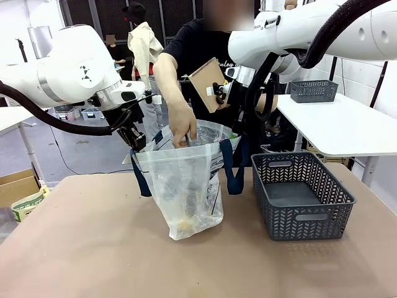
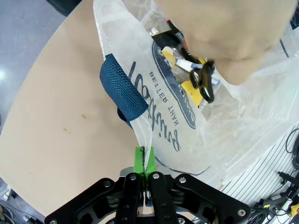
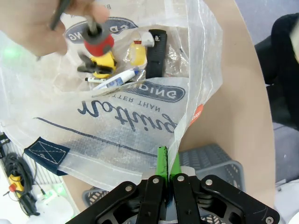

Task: Transfer purchased items from the store into the shopping bag.
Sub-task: Move the Reusable shopping bag to the right side of the table.

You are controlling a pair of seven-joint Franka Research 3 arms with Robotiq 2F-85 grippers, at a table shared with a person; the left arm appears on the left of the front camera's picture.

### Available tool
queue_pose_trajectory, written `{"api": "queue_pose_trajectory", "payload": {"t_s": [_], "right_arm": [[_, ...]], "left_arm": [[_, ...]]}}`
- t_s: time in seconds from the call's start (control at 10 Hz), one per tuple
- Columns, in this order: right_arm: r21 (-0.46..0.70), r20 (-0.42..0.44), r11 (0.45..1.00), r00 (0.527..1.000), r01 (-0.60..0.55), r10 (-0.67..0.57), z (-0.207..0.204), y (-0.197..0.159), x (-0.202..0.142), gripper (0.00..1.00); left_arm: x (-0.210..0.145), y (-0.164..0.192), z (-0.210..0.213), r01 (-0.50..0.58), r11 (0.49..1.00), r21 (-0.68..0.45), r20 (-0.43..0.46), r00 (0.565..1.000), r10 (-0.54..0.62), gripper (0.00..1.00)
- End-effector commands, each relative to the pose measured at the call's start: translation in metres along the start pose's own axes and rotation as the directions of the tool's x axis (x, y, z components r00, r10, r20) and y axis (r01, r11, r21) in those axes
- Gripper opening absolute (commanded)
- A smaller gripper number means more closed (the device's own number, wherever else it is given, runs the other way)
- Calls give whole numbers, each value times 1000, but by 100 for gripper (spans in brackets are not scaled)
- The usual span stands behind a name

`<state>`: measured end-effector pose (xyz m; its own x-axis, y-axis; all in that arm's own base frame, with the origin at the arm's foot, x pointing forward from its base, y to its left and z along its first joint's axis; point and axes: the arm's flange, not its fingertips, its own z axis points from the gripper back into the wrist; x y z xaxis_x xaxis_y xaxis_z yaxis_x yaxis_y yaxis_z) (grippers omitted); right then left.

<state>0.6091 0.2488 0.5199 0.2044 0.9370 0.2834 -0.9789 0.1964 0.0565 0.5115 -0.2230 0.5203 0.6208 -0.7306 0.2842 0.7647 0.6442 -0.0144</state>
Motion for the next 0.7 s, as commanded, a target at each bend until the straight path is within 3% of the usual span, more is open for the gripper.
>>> {"api": "queue_pose_trajectory", "payload": {"t_s": [0.0, 0.6], "right_arm": [[6, -3, 1000, 1000, 0, 0, 2, 0, 0, 0], [6, -3, 1000, 1000, 0, 0, 2, 0, 0, 0]], "left_arm": [[0, 0, 1, -12, 1000, 7, 0, 1000, 12, 0], [0, 0, 1, -12, 1000, 7, 0, 1000, 12, 0]]}}
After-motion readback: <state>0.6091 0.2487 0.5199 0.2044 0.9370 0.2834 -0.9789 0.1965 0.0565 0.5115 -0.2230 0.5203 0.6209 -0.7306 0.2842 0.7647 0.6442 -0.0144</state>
